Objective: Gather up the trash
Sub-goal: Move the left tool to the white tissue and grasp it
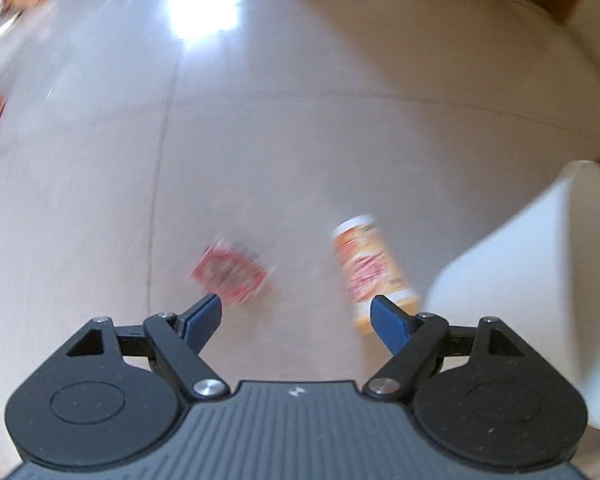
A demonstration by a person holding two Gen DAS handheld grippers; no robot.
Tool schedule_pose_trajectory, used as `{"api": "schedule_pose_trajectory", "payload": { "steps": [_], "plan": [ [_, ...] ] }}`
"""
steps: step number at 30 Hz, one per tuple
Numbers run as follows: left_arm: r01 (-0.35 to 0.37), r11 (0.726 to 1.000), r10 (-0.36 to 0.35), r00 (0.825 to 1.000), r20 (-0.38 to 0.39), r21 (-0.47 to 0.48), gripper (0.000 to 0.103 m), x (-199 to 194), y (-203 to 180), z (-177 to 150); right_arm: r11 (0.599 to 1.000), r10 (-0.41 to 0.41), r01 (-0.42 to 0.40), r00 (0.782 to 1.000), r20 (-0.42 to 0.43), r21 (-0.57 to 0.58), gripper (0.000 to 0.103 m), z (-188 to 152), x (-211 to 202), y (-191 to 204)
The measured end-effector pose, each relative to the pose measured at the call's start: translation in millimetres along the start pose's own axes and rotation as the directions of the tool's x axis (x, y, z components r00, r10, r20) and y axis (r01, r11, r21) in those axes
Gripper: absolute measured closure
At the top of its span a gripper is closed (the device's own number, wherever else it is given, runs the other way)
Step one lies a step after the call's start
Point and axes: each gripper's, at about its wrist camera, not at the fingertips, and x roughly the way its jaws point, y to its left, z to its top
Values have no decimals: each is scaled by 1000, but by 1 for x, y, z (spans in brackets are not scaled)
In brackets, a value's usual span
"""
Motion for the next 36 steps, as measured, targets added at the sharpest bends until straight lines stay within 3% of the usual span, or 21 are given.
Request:
{"api": "schedule_pose_trajectory", "payload": {
  "steps": [6, 14, 31, 36],
  "plan": [
    [-56, 980, 43, 997, -69, -192, 25, 66, 52, -24, 1000, -15, 15, 1000, 1, -8, 82, -2, 3, 2],
    [-97, 915, 54, 991, -120, -392, 30, 125, 102, -49, 1000, -15, 15, 1000, -7, -10, 82, -3, 6, 3],
    [-159, 858, 101, 984, -144, -488, 49, 168, 125, -64, 1000, -11, 12, 1000, -26, 25, 86, 1, 6, 0],
    [-166, 847, 100, 983, -154, -506, 60, 172, 125, -67, 999, -12, 13, 1000, -29, 32, 86, 2, 4, 0]
  ]
}}
